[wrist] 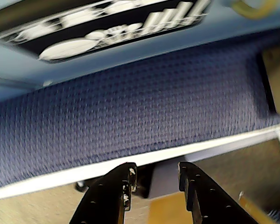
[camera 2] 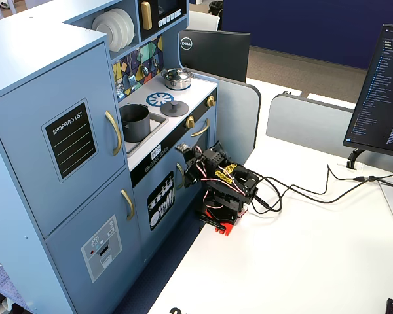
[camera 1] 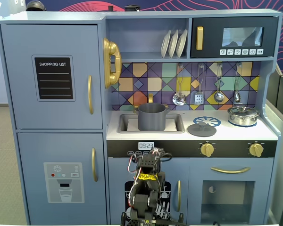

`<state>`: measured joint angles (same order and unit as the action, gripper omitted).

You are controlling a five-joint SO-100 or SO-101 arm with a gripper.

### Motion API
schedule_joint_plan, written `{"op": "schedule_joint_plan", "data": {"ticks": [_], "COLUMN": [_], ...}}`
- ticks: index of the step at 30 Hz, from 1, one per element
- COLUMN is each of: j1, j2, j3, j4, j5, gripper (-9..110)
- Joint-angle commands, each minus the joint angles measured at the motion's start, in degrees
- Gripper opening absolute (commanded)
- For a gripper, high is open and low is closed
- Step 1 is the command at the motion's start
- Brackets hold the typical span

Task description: Pick up the lid from the counter and put it on the gray recipient

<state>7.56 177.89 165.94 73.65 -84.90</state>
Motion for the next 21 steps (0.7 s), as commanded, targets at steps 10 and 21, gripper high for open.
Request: {"op": "schedule_joint_plan", "data": {"ticks": [10,21], "j1": [1.58,18.54], "j2": [-18.11,-19.51], "j3": [-39.55,-33.13], "j4": [-10.81,-53.88], "j5": [-5.71,-11.25], "gripper": [0,0]}}
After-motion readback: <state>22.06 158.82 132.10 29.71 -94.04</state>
